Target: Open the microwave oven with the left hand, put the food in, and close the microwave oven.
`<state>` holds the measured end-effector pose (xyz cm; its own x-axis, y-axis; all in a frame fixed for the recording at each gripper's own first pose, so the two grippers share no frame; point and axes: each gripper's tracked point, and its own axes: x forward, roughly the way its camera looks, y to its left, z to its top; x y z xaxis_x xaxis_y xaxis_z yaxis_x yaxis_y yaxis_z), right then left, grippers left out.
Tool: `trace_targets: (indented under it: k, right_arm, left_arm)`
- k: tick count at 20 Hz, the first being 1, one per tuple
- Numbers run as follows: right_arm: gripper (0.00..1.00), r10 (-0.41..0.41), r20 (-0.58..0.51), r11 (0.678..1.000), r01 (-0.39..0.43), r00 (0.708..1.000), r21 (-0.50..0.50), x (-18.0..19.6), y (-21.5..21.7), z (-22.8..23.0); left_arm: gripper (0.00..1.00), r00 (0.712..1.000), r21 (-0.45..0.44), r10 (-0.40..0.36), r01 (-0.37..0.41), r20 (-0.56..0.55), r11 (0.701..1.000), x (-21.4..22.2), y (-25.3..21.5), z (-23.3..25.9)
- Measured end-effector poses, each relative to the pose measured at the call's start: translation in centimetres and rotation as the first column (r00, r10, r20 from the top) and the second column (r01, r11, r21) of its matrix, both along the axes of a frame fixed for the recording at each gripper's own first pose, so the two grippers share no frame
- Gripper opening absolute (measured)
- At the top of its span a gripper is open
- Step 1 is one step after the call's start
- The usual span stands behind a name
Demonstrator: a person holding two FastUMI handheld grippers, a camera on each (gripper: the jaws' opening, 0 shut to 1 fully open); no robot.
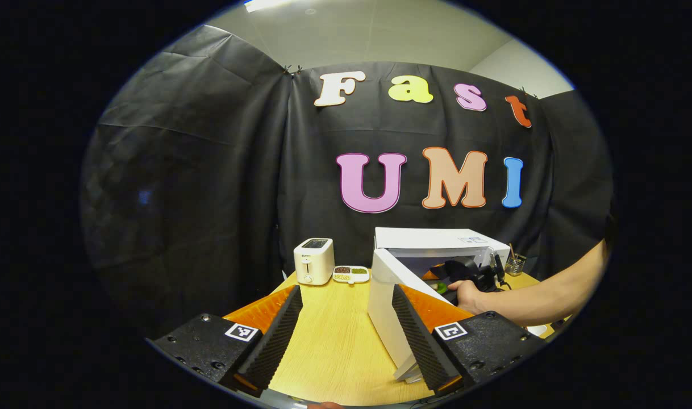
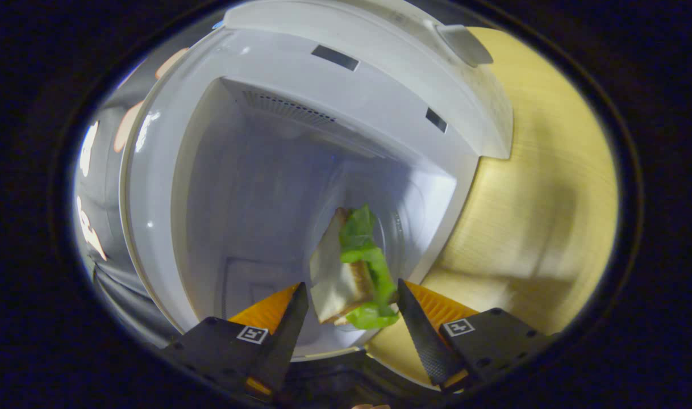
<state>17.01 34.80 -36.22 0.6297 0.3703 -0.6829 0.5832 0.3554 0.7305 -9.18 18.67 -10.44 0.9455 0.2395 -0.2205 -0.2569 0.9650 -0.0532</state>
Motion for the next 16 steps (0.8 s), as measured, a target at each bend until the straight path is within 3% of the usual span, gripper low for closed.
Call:
trace_targets:
  k: [1, 2, 3, 4, 5, 11, 14, 16]
  right_arm:
    - [0.84, 0.025, 0.009, 1.0, -0.025, 1.0, -0.012, -0.4, -0.2, 0.2]
    - [0.96, 0.048, 0.03, 0.998, -0.047, 0.998, -0.035, -0.7, -0.5, 0.3]
    - [0.84, 0.076, 0.047, 0.995, -0.073, 0.996, -0.063, -1.1, -0.8, 0.5]
    - [0.84, 0.101, 0.068, 0.992, -0.095, 0.993, -0.085, -1.4, -1.0, 0.9]
    - [0.96, 0.134, 0.083, 0.988, -0.126, 0.988, -0.091, -1.8, -1.1, 1.4]
    - [0.96, 0.321, 0.195, 0.923, -0.26, 0.927, -0.284, -5.3, -5.3, 4.5]
    - [0.95, 0.43, 0.281, 0.852, -0.282, 0.858, -0.442, -5.5, -9.4, 7.7]
    - [0.95, 0.476, 0.331, 0.812, -0.262, 0.815, -0.522, -4.8, -12.1, 10.1]
  left_arm:
    - [0.97, 1.0, 0.003, -0.004, 0.004, -0.002, 1.0, 0.0, 0.0, -0.1]
    - [0.97, 1.0, 0.01, -0.003, 0.003, -0.004, 1.0, 0.0, 0.1, -0.1]
    - [0.97, 1.0, 0.015, -0.001, 0.001, -0.005, 1.0, 0.0, 0.3, -0.2]
    - [0.97, 1.0, 0.018, -0.002, 0.002, -0.005, 1.0, 0.0, 0.4, -0.3]
    - [0.97, 1.0, 0.02, 0.001, -0.001, -0.008, 1.0, -0.1, 0.5, -0.5]
    - [0.97, 0.998, 0.006, 0.017, -0.016, -0.055, 1.0, -1.6, 1.0, -3.1]
    - [0.03, 0.974, 0.107, 0.188, -0.175, -0.129, 0.979, -3.2, 4.8, -5.4]
    - [0.0, 0.972, 0.048, 0.159, -0.153, -0.172, 0.987, -3.4, 3.1, -7.4]
